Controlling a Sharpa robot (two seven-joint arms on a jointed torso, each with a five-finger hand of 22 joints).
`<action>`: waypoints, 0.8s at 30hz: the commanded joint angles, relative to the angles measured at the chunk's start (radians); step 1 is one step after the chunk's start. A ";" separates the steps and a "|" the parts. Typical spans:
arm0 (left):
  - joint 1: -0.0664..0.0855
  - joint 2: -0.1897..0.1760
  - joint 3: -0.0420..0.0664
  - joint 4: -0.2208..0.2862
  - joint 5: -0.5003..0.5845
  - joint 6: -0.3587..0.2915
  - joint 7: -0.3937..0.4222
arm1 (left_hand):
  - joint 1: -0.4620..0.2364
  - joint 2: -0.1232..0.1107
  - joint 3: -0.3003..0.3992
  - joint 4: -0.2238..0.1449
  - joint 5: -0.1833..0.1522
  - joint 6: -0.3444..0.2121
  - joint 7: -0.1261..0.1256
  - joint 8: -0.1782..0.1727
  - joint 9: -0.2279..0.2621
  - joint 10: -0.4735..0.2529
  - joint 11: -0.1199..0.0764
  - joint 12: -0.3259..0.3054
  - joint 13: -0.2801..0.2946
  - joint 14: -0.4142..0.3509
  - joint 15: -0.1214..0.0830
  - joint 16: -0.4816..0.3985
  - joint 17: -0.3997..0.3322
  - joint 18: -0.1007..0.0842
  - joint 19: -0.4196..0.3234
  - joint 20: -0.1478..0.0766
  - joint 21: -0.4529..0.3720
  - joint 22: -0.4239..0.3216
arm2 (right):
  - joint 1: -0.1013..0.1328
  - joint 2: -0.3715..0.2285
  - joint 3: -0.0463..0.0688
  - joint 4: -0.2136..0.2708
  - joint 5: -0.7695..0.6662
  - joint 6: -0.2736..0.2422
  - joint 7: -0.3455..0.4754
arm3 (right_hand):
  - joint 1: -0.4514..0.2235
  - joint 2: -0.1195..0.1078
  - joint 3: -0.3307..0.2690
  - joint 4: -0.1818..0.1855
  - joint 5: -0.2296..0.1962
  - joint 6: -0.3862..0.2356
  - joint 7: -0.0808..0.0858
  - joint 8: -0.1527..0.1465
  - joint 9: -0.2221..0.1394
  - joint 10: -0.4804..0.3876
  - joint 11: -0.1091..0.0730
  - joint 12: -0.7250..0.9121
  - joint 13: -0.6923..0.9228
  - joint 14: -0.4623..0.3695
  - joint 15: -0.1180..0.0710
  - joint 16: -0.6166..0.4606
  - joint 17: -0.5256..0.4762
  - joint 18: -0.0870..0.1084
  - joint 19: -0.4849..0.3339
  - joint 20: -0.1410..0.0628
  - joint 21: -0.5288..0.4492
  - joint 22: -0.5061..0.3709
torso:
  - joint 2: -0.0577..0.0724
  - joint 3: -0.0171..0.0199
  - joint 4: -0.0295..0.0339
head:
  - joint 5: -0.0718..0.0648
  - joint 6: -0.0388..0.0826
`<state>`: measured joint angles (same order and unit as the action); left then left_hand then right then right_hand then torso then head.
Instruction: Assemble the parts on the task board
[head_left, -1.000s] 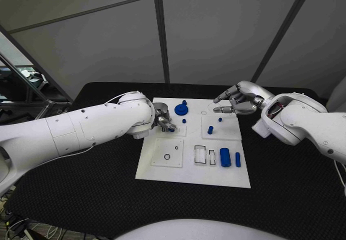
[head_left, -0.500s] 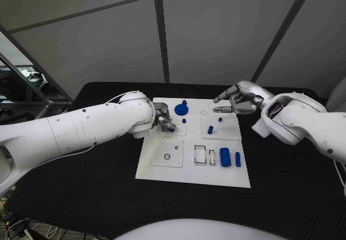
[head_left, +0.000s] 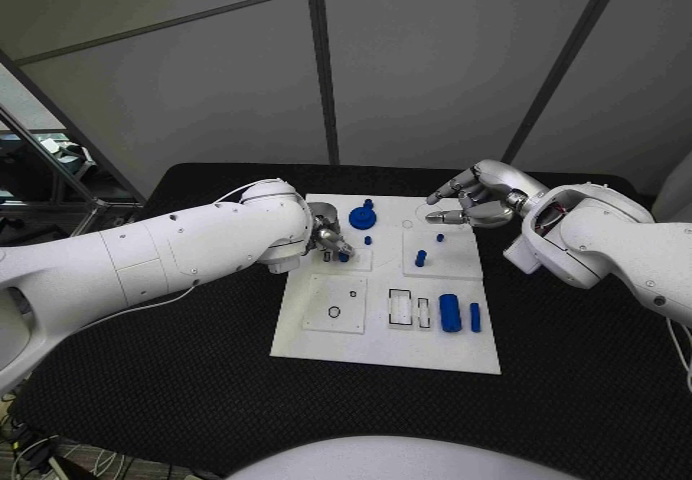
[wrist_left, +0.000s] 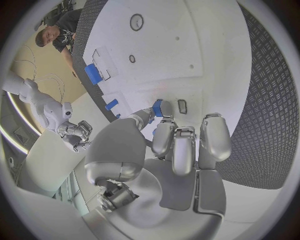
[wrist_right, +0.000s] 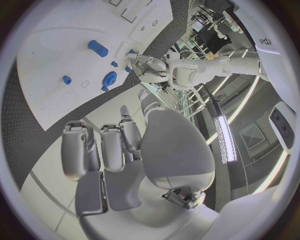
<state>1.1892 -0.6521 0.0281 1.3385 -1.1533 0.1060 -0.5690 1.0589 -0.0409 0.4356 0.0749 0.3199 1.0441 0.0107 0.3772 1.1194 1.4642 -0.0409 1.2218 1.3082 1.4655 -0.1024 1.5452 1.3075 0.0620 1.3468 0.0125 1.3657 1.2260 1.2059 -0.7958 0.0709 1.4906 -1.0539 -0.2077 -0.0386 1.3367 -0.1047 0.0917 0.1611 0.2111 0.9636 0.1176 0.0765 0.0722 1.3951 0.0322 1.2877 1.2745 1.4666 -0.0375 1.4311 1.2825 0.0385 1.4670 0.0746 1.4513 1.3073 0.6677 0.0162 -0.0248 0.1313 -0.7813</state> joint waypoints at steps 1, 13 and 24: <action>-0.005 0.001 -0.004 -0.012 -0.009 0.023 -0.021 | -0.011 0.000 -0.018 0.027 -0.040 0.013 0.001 -0.006 0.001 0.024 -0.008 0.004 0.124 0.097 -0.004 -0.001 0.232 0.018 -0.001 -0.003 -0.005 0.003 | 0.002 0.001 0.001 0.000 -0.002 0.006 0.010 | 0.000 0.006 -0.001 -0.004 0.007 0.002 0.001 -0.007 -0.001 0.003 0.002 0.003 -0.001 0.043 -0.006 -0.005 -0.001 0.005 0.006 -0.007 -0.003 0.065 | 0.000 0.0000 -0.0005 | -0.001 0.001; -0.005 0.009 -0.004 -0.024 -0.009 0.028 -0.023 | -0.016 -0.007 -0.056 0.078 -0.093 0.026 0.000 -0.017 0.005 0.026 -0.008 0.007 0.128 0.098 -0.005 0.002 0.235 0.017 0.004 -0.004 -0.004 0.010 | 0.002 0.002 0.001 -0.001 -0.002 0.007 0.011 | -0.001 0.007 -0.002 -0.004 0.007 0.002 0.001 -0.007 -0.002 0.003 0.002 0.003 -0.002 0.042 -0.006 -0.006 -0.001 0.005 0.006 -0.007 -0.003 0.065 | 0.000 -0.0002 -0.0002 | -0.002 -0.001; -0.005 0.010 -0.004 -0.031 -0.009 0.018 -0.026 | -0.028 -0.020 -0.112 0.156 -0.197 0.044 -0.002 -0.023 0.019 0.035 -0.010 0.035 0.142 0.101 -0.009 0.013 0.249 0.011 0.024 -0.008 0.012 0.040 | 0.002 0.003 0.001 -0.002 -0.002 0.006 0.012 | -0.004 0.007 -0.002 -0.004 0.007 0.002 0.001 -0.008 -0.002 0.003 0.002 0.003 -0.002 0.042 -0.005 -0.006 -0.002 0.005 0.005 -0.007 -0.004 0.063 | 0.000 -0.0005 0.0000 | -0.002 0.001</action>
<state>1.1891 -0.6416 0.0274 1.3112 -1.1542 0.1099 -0.5734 1.0394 -0.0607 0.3247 0.2246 0.1291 1.0824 0.0092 0.3604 1.1386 1.4640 -0.0483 1.2537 1.3083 1.4653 -0.1059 1.5551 1.3075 0.0620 1.3637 0.0033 1.3734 1.2652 1.2059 -0.7939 0.0709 1.4879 -1.0539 -0.2063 -0.0379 1.3368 -0.1048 0.0917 0.1611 0.2112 0.9636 0.1176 0.0725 0.0714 1.3951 0.0322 1.2877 1.2733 1.4666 -0.0374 1.4311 1.2812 0.0385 1.4670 0.0746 1.4513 1.3073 0.6673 0.0158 -0.0250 0.1290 -0.7801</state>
